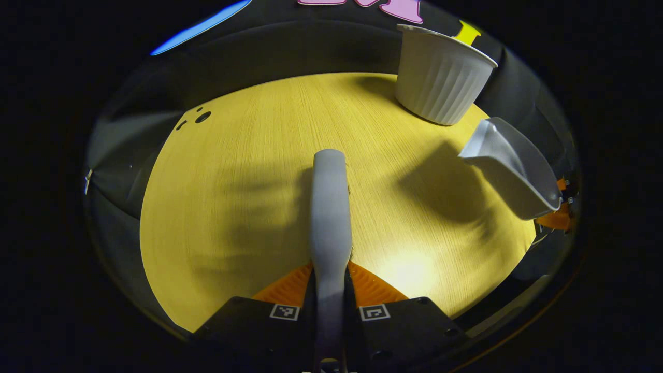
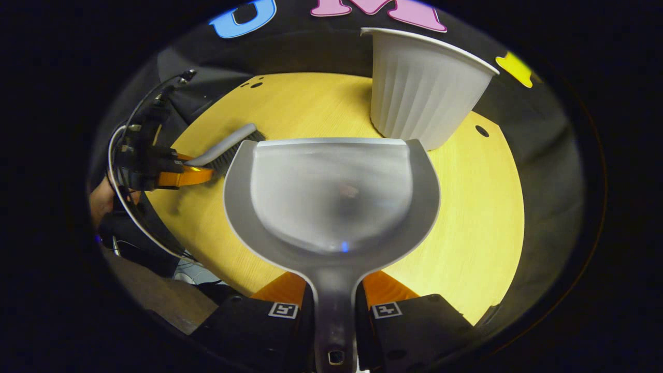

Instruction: Pick up the small broom and dustpan from the desktop, sweep the trash into the dustpan with the broom, and then empty the trash into the garbage bin.

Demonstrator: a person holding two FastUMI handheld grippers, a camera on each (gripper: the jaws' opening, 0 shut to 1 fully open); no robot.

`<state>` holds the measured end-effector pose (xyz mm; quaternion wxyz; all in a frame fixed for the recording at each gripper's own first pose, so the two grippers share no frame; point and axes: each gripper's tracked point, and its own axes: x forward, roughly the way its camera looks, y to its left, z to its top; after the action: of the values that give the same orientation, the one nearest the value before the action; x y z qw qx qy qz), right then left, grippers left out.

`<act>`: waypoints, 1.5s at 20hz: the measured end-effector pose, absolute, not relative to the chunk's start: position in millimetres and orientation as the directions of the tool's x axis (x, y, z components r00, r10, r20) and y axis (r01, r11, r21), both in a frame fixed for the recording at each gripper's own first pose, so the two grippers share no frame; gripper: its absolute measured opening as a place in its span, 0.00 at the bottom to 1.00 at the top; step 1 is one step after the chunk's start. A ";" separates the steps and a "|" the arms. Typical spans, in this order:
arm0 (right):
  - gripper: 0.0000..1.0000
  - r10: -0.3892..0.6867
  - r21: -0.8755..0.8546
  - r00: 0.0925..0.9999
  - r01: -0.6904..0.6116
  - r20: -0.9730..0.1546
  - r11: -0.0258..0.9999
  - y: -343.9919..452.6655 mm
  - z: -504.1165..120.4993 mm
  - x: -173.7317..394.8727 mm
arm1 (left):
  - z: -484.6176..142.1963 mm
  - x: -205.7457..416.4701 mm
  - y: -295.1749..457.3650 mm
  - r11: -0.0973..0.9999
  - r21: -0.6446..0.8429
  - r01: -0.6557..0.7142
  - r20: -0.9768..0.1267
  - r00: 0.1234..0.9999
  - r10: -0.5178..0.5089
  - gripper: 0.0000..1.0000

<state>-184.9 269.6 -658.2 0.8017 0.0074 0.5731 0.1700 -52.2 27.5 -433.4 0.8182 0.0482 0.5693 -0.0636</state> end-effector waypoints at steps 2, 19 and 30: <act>0.36 0.279 0.203 0.280 -0.272 -0.919 0.941 272.2 -672.9 -187.1 | -433.9 -52.4 27.8 0.988 0.010 0.154 -0.938 0.344 -0.044 0.28; 0.41 0.229 0.161 0.215 -0.291 -0.950 0.943 271.9 -714.9 -203.5 | -434.3 -55.5 29.2 0.991 0.043 0.123 -0.944 0.331 0.000 0.28; 0.59 0.271 0.203 0.231 -0.282 -0.934 0.938 268.7 -698.7 -215.2 | -429.2 -54.5 32.8 0.988 0.051 0.145 -0.942 0.334 0.000 0.38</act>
<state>-215.2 268.7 -698.7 0.7844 -0.0047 0.5945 0.1765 -54.5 32.8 -429.2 0.8144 0.0629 0.5752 -0.0446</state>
